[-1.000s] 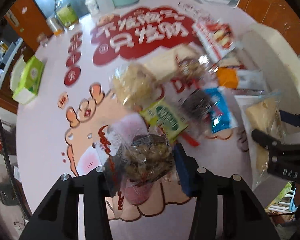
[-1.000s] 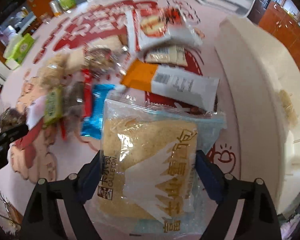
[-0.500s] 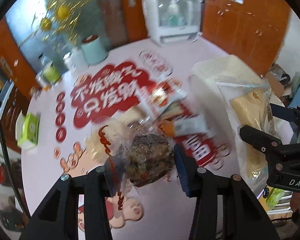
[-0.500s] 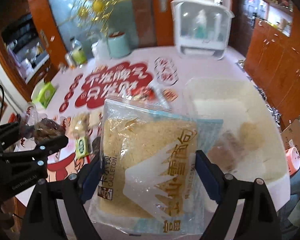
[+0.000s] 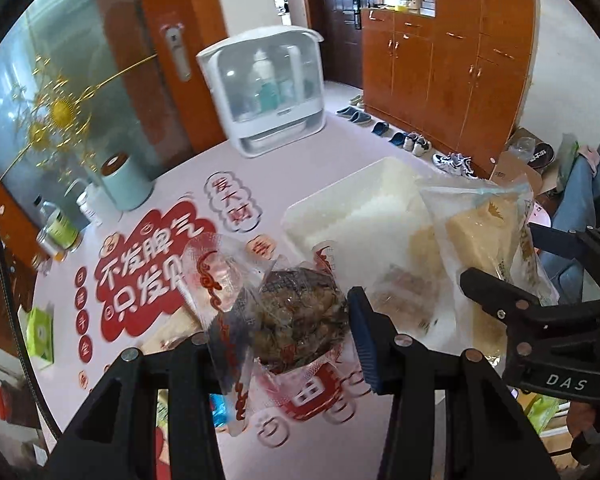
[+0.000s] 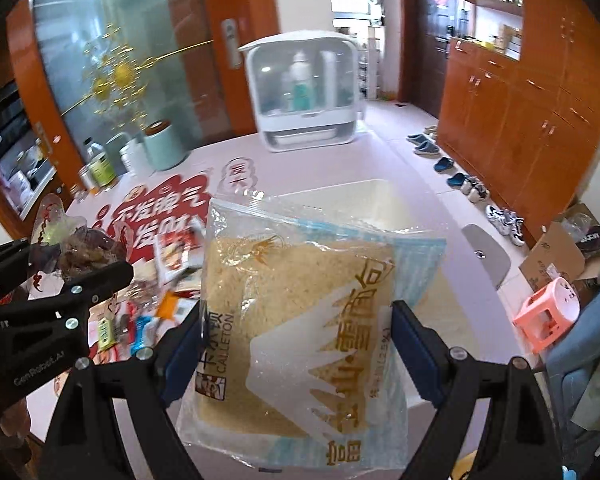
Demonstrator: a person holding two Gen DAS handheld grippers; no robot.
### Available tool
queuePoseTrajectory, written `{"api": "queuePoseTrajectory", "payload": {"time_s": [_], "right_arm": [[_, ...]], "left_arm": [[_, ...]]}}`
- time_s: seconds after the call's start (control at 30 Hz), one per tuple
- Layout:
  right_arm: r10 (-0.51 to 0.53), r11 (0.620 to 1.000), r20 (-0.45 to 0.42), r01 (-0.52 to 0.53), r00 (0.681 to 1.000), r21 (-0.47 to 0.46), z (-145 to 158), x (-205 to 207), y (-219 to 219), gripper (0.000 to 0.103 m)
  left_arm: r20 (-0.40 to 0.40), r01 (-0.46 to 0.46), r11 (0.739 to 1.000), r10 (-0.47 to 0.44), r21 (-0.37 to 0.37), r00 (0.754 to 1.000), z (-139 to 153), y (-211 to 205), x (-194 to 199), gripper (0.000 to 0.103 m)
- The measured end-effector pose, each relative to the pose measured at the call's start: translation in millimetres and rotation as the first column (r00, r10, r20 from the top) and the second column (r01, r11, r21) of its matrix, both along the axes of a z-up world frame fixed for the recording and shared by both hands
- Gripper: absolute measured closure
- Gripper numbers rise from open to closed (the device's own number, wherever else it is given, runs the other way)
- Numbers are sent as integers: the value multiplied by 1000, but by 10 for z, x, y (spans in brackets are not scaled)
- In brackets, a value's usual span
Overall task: Organize snacks
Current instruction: 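Carry both bags over the white bin and open both tools to release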
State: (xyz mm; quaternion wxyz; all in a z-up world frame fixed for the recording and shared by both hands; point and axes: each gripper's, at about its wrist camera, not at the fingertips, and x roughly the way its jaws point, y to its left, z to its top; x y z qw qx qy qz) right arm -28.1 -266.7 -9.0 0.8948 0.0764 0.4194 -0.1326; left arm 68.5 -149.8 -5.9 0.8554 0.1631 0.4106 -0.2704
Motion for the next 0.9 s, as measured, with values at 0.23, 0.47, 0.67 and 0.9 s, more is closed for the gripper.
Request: {"api": "queuePoseTrajectory", "payload": {"time_s": [0.23, 0.47, 0.67, 0.9], "right_arm": [[-51, 999, 5, 51, 999, -13, -3, 27, -451, 14], [-80, 997, -26, 80, 996, -10, -119, 58, -707, 13], [-78, 997, -74, 79, 994, 18, -258, 81, -808, 11], [-104, 993, -34, 102, 994, -57, -293, 15, -841, 0]], "left_arm": [[-1, 13, 1000, -13, 13, 1000, -53, -429, 22, 58], [-18, 8, 1000, -8, 17, 1000, -151, -667, 99, 57], [-33, -7, 999, 8, 34, 999, -212, -754, 118, 10], [-30, -25, 999, 26, 32, 999, -203, -678, 130, 3]]}}
